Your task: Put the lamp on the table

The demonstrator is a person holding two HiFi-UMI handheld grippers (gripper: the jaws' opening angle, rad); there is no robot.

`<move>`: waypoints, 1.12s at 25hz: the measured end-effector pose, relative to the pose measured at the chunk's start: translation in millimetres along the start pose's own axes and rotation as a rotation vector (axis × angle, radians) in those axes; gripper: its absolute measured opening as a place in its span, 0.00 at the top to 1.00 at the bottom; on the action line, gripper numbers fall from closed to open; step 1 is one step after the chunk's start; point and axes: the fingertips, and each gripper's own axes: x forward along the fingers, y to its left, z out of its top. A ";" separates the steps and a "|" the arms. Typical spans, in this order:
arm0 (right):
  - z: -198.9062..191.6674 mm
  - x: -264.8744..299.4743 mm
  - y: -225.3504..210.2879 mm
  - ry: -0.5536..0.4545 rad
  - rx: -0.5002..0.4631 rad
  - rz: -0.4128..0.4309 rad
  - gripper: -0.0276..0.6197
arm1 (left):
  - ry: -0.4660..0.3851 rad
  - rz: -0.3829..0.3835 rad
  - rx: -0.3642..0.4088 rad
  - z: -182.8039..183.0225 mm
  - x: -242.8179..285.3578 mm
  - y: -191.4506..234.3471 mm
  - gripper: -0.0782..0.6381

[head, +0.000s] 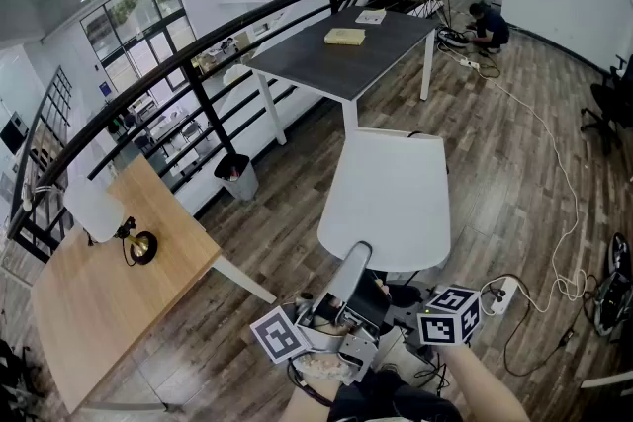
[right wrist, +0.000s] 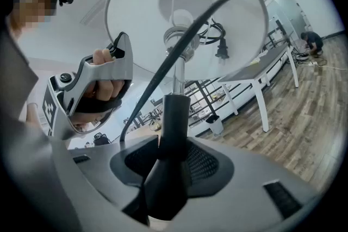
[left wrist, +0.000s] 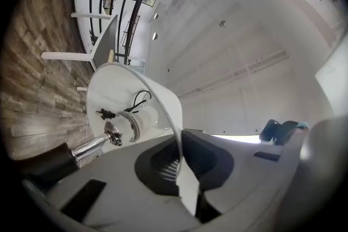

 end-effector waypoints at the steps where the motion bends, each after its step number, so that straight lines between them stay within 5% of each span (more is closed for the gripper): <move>1: 0.4 0.5 0.4 0.000 0.001 -0.001 0.68 | 0.001 0.001 0.000 0.5 0.1 -0.4 0.87; 28: 8.4 -35.1 -32.1 0.002 -0.011 0.026 0.68 | -0.033 -0.013 0.024 -32.2 30.9 15.1 0.87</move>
